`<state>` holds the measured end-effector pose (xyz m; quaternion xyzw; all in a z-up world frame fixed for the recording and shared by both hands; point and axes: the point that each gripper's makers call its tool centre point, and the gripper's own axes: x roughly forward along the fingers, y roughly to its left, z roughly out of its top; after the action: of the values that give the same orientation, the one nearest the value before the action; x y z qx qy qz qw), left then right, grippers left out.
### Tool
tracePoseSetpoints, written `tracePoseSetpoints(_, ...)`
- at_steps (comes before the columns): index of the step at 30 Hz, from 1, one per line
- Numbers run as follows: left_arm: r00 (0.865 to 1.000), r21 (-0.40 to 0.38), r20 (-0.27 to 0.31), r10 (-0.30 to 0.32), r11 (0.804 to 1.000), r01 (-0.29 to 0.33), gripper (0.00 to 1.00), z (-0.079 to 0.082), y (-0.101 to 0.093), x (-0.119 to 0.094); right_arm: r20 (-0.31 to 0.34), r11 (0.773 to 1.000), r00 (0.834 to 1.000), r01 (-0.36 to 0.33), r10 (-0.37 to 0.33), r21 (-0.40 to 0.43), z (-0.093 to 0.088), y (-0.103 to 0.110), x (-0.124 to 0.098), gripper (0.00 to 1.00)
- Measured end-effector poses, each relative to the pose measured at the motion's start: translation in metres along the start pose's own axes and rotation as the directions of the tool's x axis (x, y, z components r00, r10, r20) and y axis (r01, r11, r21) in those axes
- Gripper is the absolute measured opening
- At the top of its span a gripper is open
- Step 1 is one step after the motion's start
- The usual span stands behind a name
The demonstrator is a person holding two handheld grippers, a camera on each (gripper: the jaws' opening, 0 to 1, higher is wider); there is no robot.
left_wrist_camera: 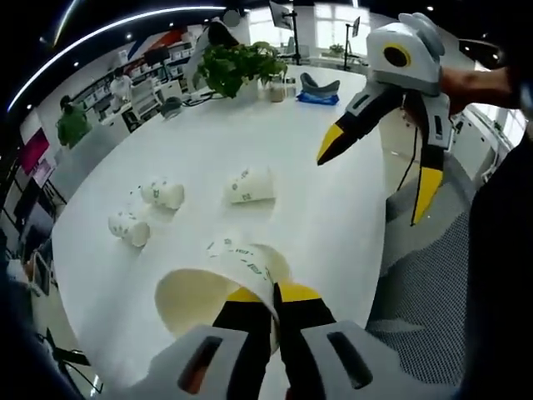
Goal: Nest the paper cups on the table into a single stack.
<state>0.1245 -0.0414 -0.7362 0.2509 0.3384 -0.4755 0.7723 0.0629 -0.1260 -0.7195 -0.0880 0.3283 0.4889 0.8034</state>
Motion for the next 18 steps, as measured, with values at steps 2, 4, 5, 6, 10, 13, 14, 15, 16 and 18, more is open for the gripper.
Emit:
tracePoseSetpoints(2, 1.0, -0.001, -0.008, 0.001, 1.0, -0.001, 0.0, -0.0017, -0.0002, -0.0005, -0.006, 1.0, 1.0, -0.002, 0.002, -0.004, -0.0013, -0.0002, 0.0009, 0.73)
tracePoseSetpoints(4, 1.0, 0.005, -0.016, 0.003, 1.0, -0.003, 0.0, -0.0038, 0.0004, 0.0001, -0.008, 1.0, 1.0, -0.002, 0.002, -0.005, -0.002, 0.0, 0.001, 0.73)
tracePoseSetpoints(5, 1.0, 0.004, -0.019, 0.003, 1.0, -0.003, 0.0, -0.0043, 0.0008, -0.0002, -0.006, 1.0, 1.0, -0.004, 0.004, -0.003, -0.0021, 0.0003, 0.0008, 0.73)
tracePoseSetpoints(6, 1.0, 0.003, -0.021, 0.003, 1.0, -0.003, 0.0, -0.0046, 0.0008, -0.0005, -0.005, 1.0, 1.0, -0.005, 0.005, -0.002, -0.002, 0.0006, 0.0008, 0.73)
tracePoseSetpoints(10, 1.0, 0.001, -0.023, 0.004, 1.0, -0.004, 0.0, -0.0051, 0.0008, 0.0002, -0.008, 1.0, 1.0, -0.005, 0.005, 0.003, -0.0052, 0.0003, 0.0008, 0.73)
tracePoseSetpoints(13, 1.0, 0.003, -0.024, 0.003, 1.0, -0.003, 0.0, -0.0035, -0.0005, -0.0001, -0.009, 1.0, 1.0, -0.005, 0.005, 0.007, -0.0079, -0.001, -0.0001, 0.73)
tracePoseSetpoints(14, 1.0, 0.004, -0.024, 0.003, 1.0, -0.003, 0.0, -0.003, -0.0009, -0.0002, -0.009, 1.0, 1.0, -0.004, 0.004, 0.009, -0.0079, -0.0013, -0.0002, 0.73)
tracePoseSetpoints(15, 1.0, 0.005, -0.024, 0.003, 1.0, -0.003, 0.0, -0.0029, -0.0003, 0.0002, -0.008, 1.0, 1.0, -0.003, 0.003, 0.009, -0.0085, -0.0012, -0.001, 0.73)
tracePoseSetpoints(16, 1.0, 0.004, -0.024, 0.003, 1.0, -0.003, 0.0, -0.0028, -0.0001, 0.0004, -0.008, 1.0, 1.0, -0.003, 0.003, 0.011, -0.0084, -0.0017, -0.0009, 0.73)
tracePoseSetpoints(18, 1.0, 0.003, -0.025, 0.002, 1.0, -0.002, 0.0, -0.0029, -0.0009, 0.0008, -0.008, 1.0, 1.0, -0.002, 0.002, 0.015, -0.0093, -0.0026, -0.0014, 0.73)
